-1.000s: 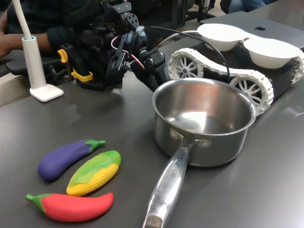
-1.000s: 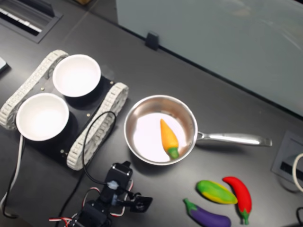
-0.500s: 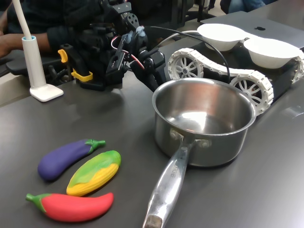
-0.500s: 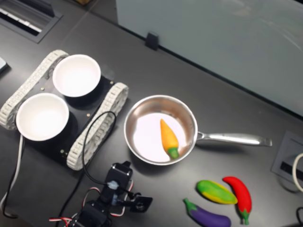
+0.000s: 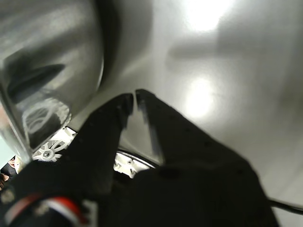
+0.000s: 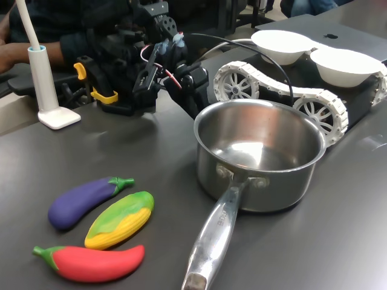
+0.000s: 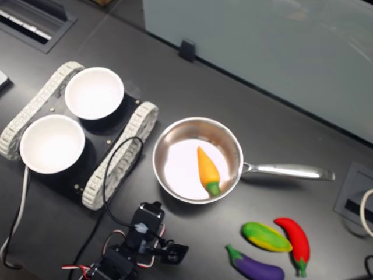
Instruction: Pick up the brinjal and place them in the pan
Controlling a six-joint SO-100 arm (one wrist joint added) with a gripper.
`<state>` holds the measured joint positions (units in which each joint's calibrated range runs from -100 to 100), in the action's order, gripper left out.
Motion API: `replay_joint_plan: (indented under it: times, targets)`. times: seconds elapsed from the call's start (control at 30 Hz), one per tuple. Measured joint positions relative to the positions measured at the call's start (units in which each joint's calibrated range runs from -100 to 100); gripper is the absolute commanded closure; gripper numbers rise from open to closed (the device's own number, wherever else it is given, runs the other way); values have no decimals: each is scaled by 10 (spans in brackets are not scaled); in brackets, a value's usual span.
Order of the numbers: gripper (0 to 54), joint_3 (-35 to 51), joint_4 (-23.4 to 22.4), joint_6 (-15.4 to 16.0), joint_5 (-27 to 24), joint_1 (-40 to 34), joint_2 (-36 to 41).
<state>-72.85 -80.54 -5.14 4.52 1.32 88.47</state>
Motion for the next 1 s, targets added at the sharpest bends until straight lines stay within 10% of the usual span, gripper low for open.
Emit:
replay_joint_plan:
  times: [1.0]
  targets:
    - [534, 508, -185, -8, 38, 158, -264]
